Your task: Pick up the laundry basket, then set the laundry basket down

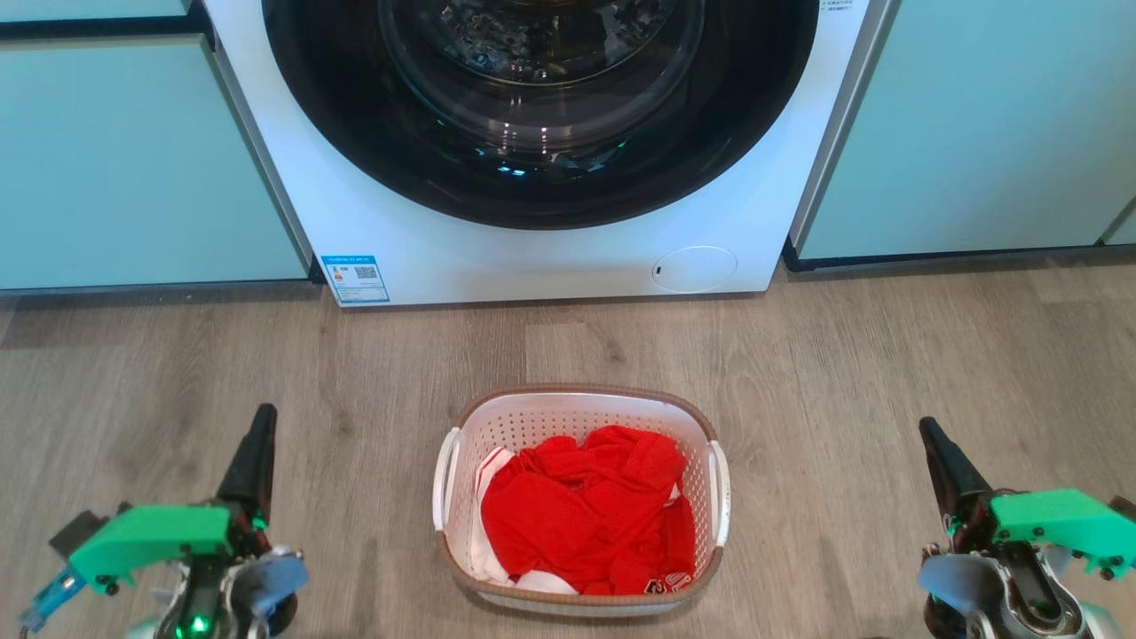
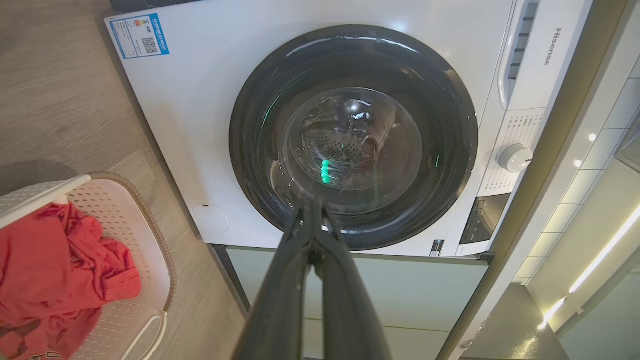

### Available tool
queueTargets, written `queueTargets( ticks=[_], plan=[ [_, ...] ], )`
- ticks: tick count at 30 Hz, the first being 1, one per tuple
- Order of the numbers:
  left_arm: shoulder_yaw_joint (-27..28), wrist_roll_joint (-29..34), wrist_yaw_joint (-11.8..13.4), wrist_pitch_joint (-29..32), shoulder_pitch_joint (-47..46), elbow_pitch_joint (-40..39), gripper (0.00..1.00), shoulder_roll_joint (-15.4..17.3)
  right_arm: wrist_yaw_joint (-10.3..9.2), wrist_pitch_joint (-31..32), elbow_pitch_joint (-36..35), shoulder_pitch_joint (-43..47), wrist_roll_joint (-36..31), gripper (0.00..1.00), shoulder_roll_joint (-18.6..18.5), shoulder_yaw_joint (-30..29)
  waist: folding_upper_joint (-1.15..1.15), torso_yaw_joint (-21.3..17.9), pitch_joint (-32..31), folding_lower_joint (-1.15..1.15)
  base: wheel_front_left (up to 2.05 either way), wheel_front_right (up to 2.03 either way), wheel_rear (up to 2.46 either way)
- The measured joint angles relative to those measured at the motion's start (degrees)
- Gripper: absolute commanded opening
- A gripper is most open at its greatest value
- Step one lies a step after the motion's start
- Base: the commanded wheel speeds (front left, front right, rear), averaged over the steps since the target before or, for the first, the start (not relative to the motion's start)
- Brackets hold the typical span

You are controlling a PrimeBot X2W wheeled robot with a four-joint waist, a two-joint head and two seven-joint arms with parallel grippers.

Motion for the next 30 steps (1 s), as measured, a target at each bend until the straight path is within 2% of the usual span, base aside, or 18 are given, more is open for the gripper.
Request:
queueTargets(
  ticks=[5, 30],
  plan=[
    [0.7, -2.6, -0.5, 0.8, -0.5, 0.1, 0.0, 0.0, 0.0, 0.5, 0.0, 0.0, 2.5, 0.0, 0.0, -0.3, 0.0, 0.0, 0.0, 0.0, 0.0, 0.0, 0.0],
    [0.9, -2.6, -0.5, 1.3, -0.5, 0.1, 0.0, -0.2, 0.0, 1.0, 0.0, -1.0, 2.5, 0.0, 0.0, -0.7, 0.0, 0.0, 0.0, 0.0, 0.0, 0.0, 0.0]
  ],
)
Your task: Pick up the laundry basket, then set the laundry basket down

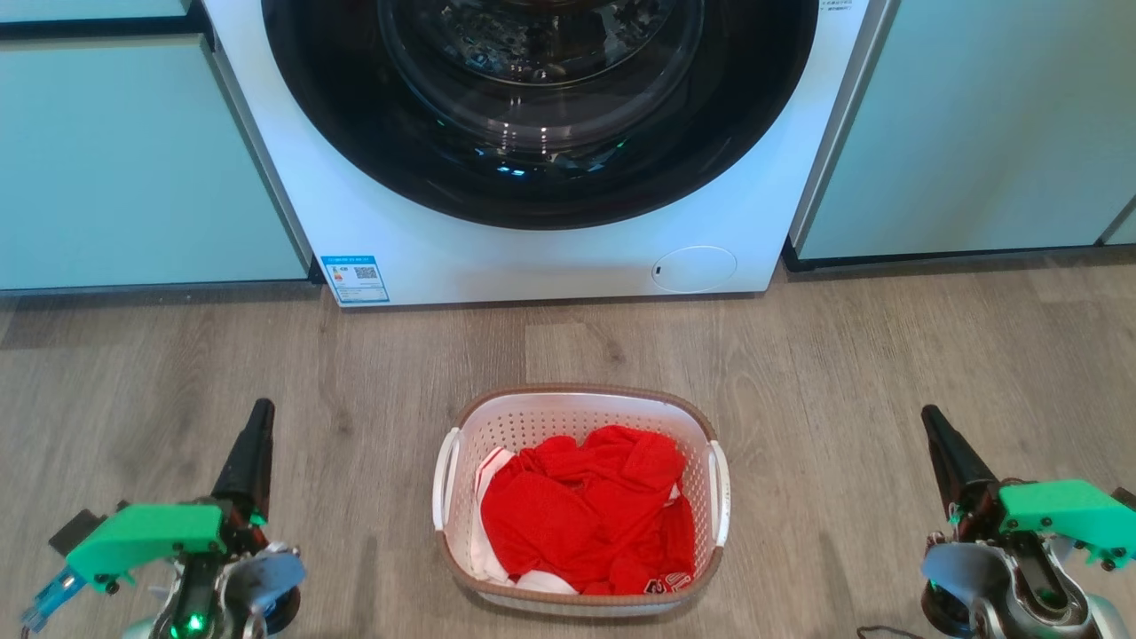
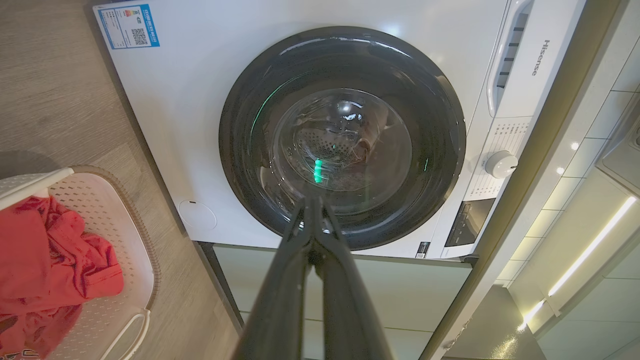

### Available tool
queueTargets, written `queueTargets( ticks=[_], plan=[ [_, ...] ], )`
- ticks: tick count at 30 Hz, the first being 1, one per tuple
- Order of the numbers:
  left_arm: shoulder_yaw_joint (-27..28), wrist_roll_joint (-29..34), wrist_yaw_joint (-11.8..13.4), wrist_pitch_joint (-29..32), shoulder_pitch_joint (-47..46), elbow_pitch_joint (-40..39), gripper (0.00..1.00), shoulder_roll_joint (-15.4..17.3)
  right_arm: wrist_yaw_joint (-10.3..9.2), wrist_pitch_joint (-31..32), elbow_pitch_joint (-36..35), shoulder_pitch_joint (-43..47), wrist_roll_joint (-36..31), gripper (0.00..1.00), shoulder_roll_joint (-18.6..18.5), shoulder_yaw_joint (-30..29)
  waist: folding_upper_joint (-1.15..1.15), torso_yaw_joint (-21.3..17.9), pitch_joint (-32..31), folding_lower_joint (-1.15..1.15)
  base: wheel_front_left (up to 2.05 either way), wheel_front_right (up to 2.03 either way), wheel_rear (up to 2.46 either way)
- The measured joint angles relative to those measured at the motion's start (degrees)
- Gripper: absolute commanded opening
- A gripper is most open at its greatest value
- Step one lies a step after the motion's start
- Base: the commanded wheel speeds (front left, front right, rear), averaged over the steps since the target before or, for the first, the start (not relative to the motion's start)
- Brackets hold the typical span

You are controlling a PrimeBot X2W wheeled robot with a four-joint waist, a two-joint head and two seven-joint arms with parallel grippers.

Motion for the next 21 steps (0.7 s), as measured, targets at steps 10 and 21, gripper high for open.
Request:
queueTargets(
  ticks=[10, 21],
  plan=[
    [0.1, 0.0, 0.0, 0.0, 0.0, 0.0, 0.0, -0.1, 0.0, 0.1, 0.0, 0.0, -0.1, 0.0, 0.0, -0.2, 0.0, 0.0, 0.0, 0.0, 0.0, 0.0, 0.0],
    [0.3, 0.0, 0.0, 0.1, 0.0, 0.0, 0.0, -0.1, 0.0, 0.2, 0.0, 0.0, -0.1, 0.0, 0.0, -0.5, 0.0, 0.0, 0.0, 0.0, 0.0, 0.0, 0.0]
  ],
)
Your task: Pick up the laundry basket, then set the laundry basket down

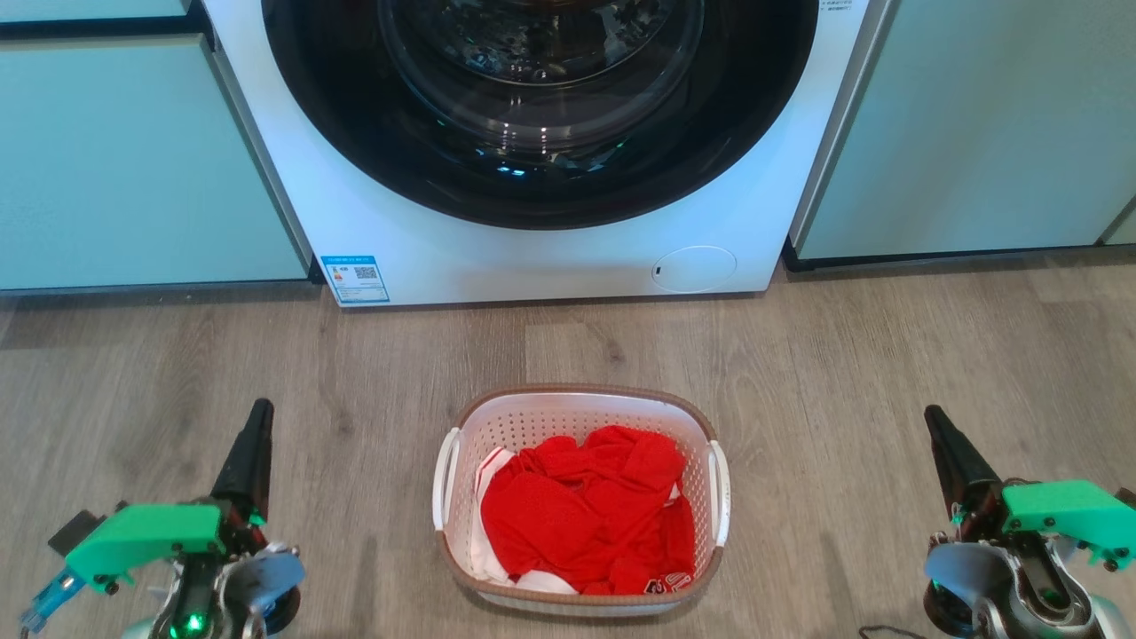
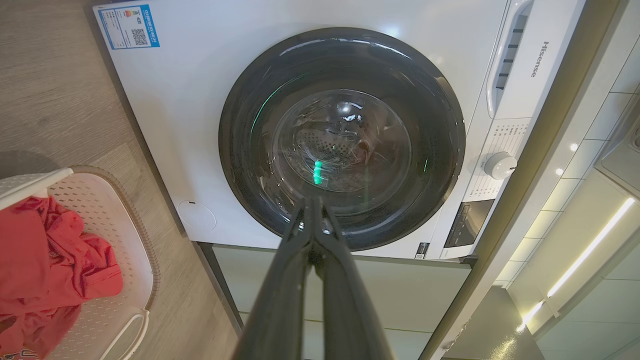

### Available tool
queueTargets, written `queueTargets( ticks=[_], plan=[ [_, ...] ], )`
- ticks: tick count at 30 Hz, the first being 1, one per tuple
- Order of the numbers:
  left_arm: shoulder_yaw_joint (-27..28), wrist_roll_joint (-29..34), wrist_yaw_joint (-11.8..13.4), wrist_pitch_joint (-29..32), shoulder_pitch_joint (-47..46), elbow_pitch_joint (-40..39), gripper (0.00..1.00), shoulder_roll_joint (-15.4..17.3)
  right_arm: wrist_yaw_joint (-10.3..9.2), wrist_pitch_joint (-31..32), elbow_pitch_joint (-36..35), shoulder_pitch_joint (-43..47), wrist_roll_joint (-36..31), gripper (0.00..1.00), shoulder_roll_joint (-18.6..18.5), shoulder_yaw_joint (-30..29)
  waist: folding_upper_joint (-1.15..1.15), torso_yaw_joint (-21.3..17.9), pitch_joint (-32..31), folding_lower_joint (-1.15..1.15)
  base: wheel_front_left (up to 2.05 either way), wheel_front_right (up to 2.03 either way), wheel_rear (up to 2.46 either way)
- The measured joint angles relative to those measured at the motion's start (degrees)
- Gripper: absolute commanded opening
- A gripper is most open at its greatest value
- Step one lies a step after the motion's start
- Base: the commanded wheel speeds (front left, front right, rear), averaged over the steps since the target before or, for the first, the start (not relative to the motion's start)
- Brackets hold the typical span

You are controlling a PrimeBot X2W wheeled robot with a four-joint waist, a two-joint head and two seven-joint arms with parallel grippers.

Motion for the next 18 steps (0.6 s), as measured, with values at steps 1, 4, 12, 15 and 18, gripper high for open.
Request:
queueTargets(
  ticks=[1, 4, 12, 15, 18],
  plan=[
    [0.0, 0.0, 0.0, 0.0, 0.0, 0.0, 0.0, 0.0, 0.0, 0.0, 0.0, 0.0, 0.0, 0.0, 0.0, 0.0, 0.0, 0.0, 0.0, 0.0, 0.0, 0.0, 0.0],
    [0.1, 0.5, 0.0, 0.0, 0.0, 0.0, 0.0, 0.0, 0.0, 0.0, 0.0, 0.0, 0.0, 0.0, 0.0, -0.1, 0.0, 0.0, 0.0, 0.0, 0.0, 0.0, 0.0],
    [0.4, 0.5, 0.0, 0.3, 0.0, 0.0, 0.0, 0.0, 0.0, 0.1, 0.0, 0.0, 0.0, 0.0, 0.0, -0.3, 0.0, 0.0, 0.0, 0.0, 0.0, 0.0, 0.0],
    [0.6, 0.5, 0.0, 0.3, 0.0, 0.0, 0.0, -0.1, 0.0, 0.1, 0.0, 0.0, 0.0, 0.0, 0.0, -0.3, 0.0, 0.0, 0.0, 0.0, 0.0, 0.0, 0.0],
    [0.8, 0.5, 0.0, 0.4, 0.0, 0.0, 0.0, -0.1, 0.0, 0.1, 0.0, 0.0, 0.0, 0.0, 0.0, -0.3, 0.0, 0.0, 0.0, 0.0, 0.0, 0.0, 0.0]
  ],
)
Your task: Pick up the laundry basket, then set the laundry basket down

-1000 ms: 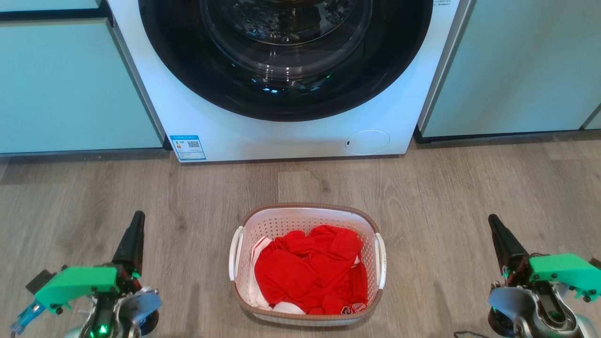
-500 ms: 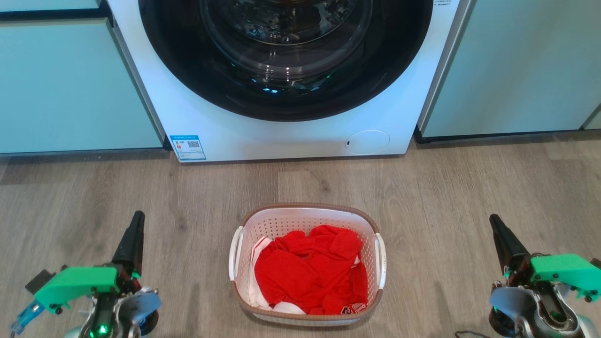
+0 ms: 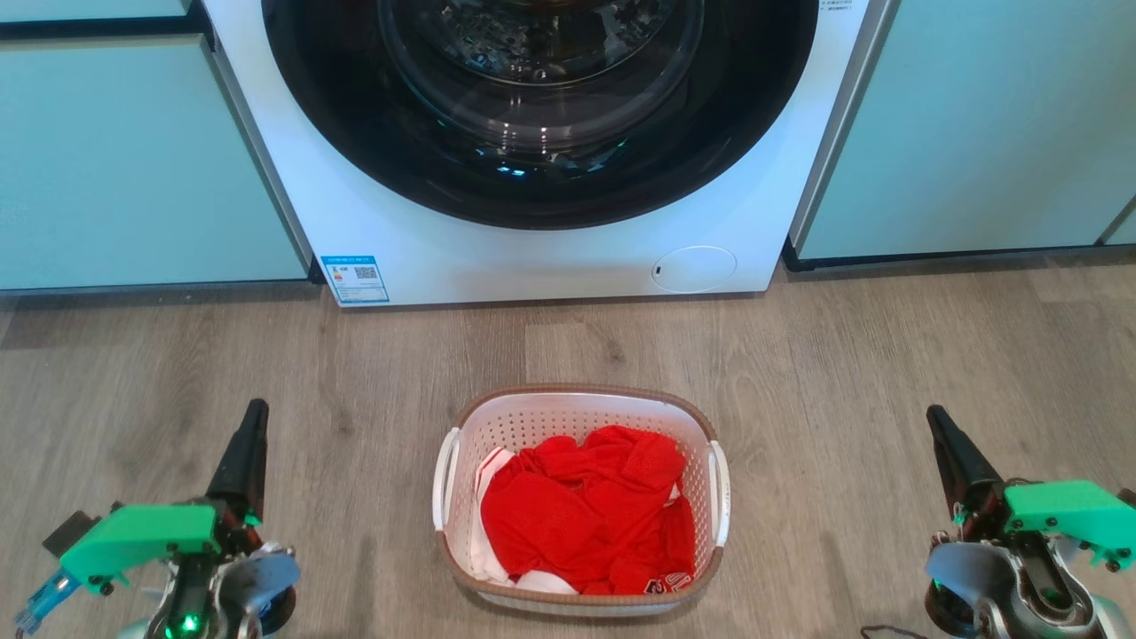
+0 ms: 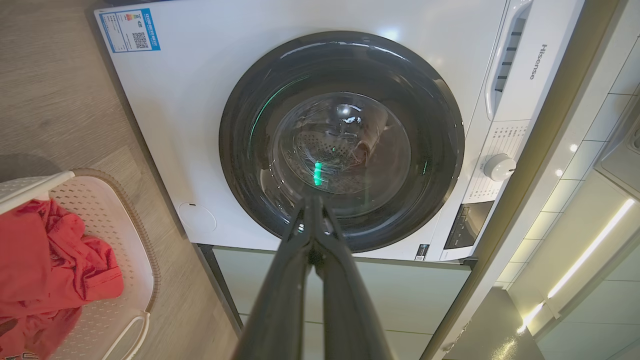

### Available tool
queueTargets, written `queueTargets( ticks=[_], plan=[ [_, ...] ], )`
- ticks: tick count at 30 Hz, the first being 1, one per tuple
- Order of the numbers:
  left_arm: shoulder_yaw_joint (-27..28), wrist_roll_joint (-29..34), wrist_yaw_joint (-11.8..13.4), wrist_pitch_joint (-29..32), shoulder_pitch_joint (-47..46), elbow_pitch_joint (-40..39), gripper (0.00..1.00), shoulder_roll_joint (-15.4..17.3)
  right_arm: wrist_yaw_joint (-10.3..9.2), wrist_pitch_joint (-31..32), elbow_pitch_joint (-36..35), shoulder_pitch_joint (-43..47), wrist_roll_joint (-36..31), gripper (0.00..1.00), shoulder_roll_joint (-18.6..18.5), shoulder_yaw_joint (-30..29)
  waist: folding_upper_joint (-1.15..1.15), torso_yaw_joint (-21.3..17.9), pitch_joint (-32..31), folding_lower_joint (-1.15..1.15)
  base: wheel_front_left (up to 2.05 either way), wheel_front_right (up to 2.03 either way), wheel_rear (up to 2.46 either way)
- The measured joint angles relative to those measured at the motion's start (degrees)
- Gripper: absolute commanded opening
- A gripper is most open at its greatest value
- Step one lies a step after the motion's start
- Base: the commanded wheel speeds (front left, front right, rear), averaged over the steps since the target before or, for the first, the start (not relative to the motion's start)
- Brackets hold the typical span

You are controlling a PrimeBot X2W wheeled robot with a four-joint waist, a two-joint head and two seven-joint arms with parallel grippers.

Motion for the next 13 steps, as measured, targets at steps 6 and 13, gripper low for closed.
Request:
queueTargets(
  ticks=[6, 13],
  plan=[
    [0.1, 0.0, 0.0, 0.0, 0.0, 0.0, 0.0, 0.0, 0.0, 0.0, 0.0, 0.0, 0.0, 0.0, 0.0, -0.1, 0.0, 0.0, 0.0, 0.0, 0.0, 0.0, 0.0],
    [0.2, 0.0, 0.0, 0.0, 0.0, 0.0, 0.0, -0.1, 0.0, 0.0, 0.0, 0.0, -0.1, 0.0, 0.0, -0.1, 0.0, 0.0, 0.0, 0.0, 0.0, 0.0, 0.0]
  ],
)
